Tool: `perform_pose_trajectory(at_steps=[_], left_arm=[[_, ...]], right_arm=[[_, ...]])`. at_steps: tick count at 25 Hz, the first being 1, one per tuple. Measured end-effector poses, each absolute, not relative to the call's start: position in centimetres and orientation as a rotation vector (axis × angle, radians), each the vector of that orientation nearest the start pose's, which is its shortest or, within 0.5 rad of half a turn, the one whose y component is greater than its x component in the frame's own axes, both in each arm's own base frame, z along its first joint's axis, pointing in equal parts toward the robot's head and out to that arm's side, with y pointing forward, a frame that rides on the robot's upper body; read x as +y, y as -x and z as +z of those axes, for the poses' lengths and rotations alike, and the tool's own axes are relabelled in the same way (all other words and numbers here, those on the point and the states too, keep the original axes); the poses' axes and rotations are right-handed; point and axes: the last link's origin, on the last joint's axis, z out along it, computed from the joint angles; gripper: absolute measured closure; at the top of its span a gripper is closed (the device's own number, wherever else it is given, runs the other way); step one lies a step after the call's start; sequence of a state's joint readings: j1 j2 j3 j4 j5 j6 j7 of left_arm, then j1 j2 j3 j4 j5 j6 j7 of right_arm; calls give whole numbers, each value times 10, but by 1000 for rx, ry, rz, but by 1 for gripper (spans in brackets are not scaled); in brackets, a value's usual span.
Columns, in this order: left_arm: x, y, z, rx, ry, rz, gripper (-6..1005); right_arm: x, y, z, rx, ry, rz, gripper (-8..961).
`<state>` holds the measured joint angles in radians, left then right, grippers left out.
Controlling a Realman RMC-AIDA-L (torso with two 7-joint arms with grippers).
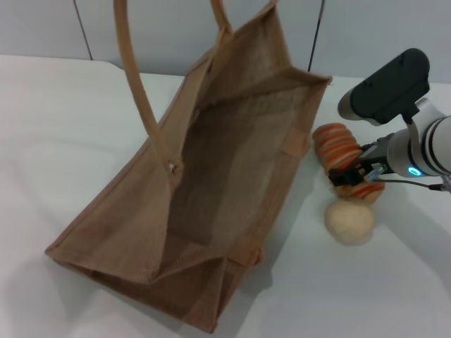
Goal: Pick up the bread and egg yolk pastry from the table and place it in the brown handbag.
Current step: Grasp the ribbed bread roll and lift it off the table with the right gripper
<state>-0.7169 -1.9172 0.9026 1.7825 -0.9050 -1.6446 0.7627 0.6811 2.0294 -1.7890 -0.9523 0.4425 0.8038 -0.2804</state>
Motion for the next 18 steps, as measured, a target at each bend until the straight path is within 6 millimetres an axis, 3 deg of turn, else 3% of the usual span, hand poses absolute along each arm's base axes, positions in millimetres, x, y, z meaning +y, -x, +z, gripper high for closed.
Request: perform_pose_trajectory(at_steps=[6,18], left_arm=[[374,75,183,-336,2400,-198,877],[374,80,184,-351,2391,-183,877]], right_arm=[[408,-211,-64,731,2300,-399,177],[409,-207,-64,767,2310,-361,290]])
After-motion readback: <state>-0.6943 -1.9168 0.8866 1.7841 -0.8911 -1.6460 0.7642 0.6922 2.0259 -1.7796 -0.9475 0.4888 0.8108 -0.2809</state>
